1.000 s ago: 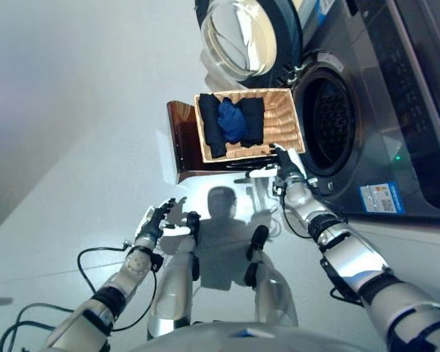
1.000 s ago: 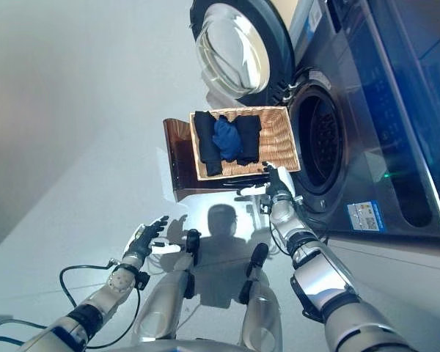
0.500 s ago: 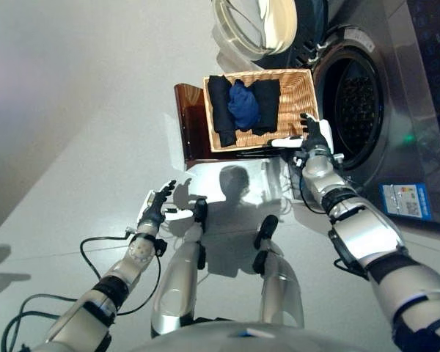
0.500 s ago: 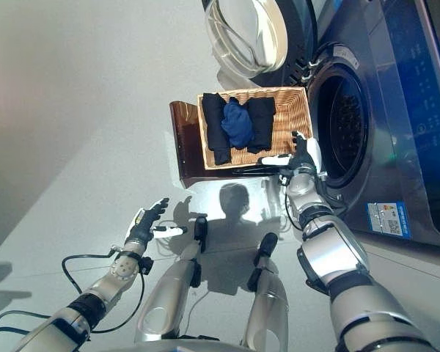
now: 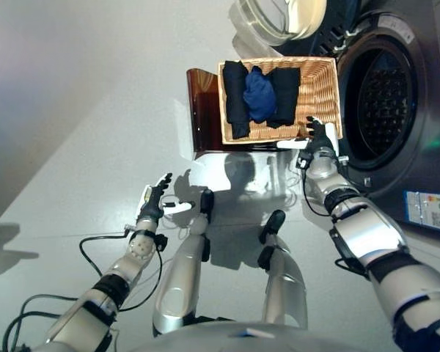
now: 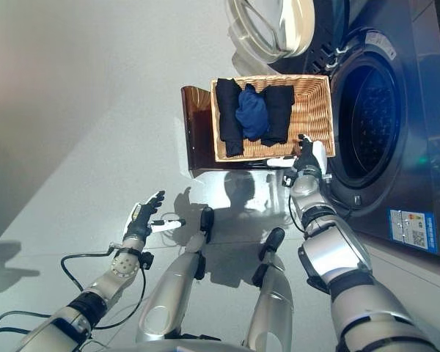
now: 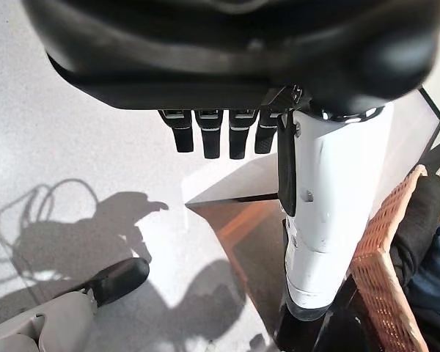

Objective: Pick up the clothes and place them into the washing machine

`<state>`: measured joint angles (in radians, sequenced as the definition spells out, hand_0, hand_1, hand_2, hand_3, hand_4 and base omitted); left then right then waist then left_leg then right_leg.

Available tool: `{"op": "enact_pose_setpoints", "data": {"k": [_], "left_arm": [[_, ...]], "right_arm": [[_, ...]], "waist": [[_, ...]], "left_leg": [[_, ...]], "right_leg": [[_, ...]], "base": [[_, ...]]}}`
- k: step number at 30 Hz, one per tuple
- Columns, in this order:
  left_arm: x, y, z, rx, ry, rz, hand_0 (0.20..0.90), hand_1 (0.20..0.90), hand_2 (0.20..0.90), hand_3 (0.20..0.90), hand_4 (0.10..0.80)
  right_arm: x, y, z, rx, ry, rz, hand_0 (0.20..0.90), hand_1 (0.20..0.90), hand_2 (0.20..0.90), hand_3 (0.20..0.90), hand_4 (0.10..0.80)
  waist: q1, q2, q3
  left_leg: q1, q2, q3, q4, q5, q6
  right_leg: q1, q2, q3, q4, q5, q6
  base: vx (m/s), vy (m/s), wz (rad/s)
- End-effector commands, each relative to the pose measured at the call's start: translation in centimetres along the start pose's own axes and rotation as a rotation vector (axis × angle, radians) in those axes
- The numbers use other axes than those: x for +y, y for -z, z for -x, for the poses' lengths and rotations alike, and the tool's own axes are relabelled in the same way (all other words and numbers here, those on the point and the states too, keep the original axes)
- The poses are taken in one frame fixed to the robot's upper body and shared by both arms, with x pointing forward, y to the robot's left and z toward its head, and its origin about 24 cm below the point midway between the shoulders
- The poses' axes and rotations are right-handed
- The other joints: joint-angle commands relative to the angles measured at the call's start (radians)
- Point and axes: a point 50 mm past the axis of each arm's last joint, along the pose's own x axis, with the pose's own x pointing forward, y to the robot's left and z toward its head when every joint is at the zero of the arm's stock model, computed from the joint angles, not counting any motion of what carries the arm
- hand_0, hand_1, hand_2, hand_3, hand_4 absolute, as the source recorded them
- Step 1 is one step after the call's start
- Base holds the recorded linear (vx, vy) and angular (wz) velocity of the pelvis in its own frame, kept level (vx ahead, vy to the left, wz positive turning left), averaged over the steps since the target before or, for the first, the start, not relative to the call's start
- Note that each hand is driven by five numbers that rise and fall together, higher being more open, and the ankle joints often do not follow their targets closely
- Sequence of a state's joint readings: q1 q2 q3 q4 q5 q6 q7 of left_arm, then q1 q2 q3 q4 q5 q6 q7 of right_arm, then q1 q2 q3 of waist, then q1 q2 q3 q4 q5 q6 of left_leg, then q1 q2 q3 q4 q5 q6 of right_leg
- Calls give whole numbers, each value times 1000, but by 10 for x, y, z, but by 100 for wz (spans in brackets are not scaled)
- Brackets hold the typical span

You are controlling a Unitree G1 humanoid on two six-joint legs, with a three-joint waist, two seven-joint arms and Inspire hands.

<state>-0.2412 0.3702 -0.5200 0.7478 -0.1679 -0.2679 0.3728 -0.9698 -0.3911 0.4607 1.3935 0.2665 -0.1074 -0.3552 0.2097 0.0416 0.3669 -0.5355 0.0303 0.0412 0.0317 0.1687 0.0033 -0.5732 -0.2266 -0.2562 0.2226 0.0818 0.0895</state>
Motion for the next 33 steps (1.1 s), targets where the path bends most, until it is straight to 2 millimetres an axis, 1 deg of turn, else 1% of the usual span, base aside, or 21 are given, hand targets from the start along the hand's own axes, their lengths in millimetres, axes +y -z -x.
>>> {"op": "enact_pose_setpoints", "data": {"k": [1,2,3,4,5,6,7,10,12,15,16,20,21,22,26,30,33], "left_arm": [[19,-22,-3,-141,-74,22,900,900,900,900,800],[19,-22,-4,-139,-76,22,900,900,900,900,800],[20,-24,-4,-148,-82,28,900,900,900,900,800],[22,-27,-4,-162,-89,38,900,900,900,900,800],[22,-27,-4,-164,-90,38,900,900,900,900,800],[23,-29,-4,-170,-92,41,900,900,900,900,800],[24,-33,-4,-187,-96,47,900,900,900,900,800],[24,-35,-3,-200,-93,52,900,900,900,900,800],[24,-37,-3,-210,-88,61,900,900,900,900,800],[24,-39,-3,-215,-85,59,900,900,900,900,800],[24,-40,-3,-224,-83,50,900,900,900,900,800],[24,-43,-1,-246,-81,52,900,900,900,900,800],[24,-44,-1,-247,-81,52,900,900,900,900,800],[25,-46,0,-260,-80,54,900,900,900,900,800],[23,-49,0,-276,-74,41,900,900,900,900,800],[25,-51,0,-287,-84,37,900,900,900,900,800],[24,-51,0,-288,-83,34,900,900,900,900,800]], "right_arm": [[-44,-59,-13,-176,156,-64,900,900,900,900,800],[-46,-60,-13,-178,161,-64,900,900,900,900,800],[-50,-66,-14,-194,171,-72,900,900,900,900,800],[-52,-70,-14,-206,174,-69,900,900,900,900,800],[-52,-71,-14,-207,176,-70,900,900,900,900,800],[-53,-72,-14,-212,176,-69,900,900,900,900,800],[-57,-78,-15,-223,187,-71,900,900,900,900,800],[-62,-81,-15,-222,200,-74,900,900,900,900,800],[-71,-89,-17,-228,225,-74,900,900,900,900,800],[-77,-91,-17,-227,244,-73,900,900,900,900,800],[-84,-96,-17,-228,266,-69,900,900,900,900,800],[-102,-98,-18,-213,314,-91,900,900,900,900,800],[-103,-98,-18,-213,314,-91,900,900,900,900,800],[-110,-99,-18,-215,335,-99,900,900,900,900,800],[-119,-99,-18,-204,358,-98,900,900,900,900,800],[-128,-103,-18,-214,376,-101,900,900,900,900,800],[-130,-103,-18,-213,379,-99,900,900,900,900,800]], "waist": [[19,-36,13],[21,-36,13],[26,-38,8],[28,-39,10],[27,-37,15],[29,-40,11],[35,-40,16],[42,-37,17],[48,-33,20],[52,-28,23],[56,-21,26],[68,-2,30],[68,-2,29],[71,6,31],[80,23,35],[81,38,40],[84,46,38]], "left_leg": [[-83,-30,-16,142,-123,-52],[-83,-32,-17,139,-121,-53],[-74,-32,-23,132,-145,-60],[-77,-33,-23,129,-144,-60],[-89,-36,-17,129,-115,-53],[-78,-34,-24,127,-145,-60],[-89,-37,-26,130,-143,-60],[-99,-40,-30,131,-142,-60],[-114,-43,-33,130,-139,-60],[-127,-45,-35,131,-137,-60],[-136,-48,-36,131,-135,-60],[-159,-52,-38,128,-129,-60],[-159,-52,-38,128,-129,-60],[-170,-53,-39,129,-128,-60],[-201,-57,-39,145,-131,-57],[-230,-58,-43,159,-131,-57],[-247,-60,-45,168,-132,-56]], "right_leg": [[107,-43,18,-94,5,45],[110,-44,18,-100,7,46],[121,-41,21,-108,-9,56],[121,-42,18,-112,-6,57],[111,-46,11,-113,16,49],[121,-41,18,-115,-6,57],[120,-41,15,-118,-5,56],[116,-42,13,-120,-4,56],[107,-44,11,-121,-5,56],[97,-45,10,-121,-4,55],[86,-47,12,-119,-6,55],[62,-52,12,-114,-6,55],[61,-52,13,-113,-6,55],[44,-54,17,-106,-9,55],[3,-57,25,-74,-23,49],[-43,-62,34,-38,-34,44],[-69,-63,39,-14,-43,41]], "base": [[-46,41,6],[46,10,5],[131,-12,7],[22,11,7],[9,1,8],[10,-3,7],[109,-26,3],[0,0,0],[-4,10,4],[-3,7,4],[-10,21,5],[-3,14,6],[2,17,6],[1,21,4],[-1,9,1],[-11,7,3],[-3,6,1]]}}
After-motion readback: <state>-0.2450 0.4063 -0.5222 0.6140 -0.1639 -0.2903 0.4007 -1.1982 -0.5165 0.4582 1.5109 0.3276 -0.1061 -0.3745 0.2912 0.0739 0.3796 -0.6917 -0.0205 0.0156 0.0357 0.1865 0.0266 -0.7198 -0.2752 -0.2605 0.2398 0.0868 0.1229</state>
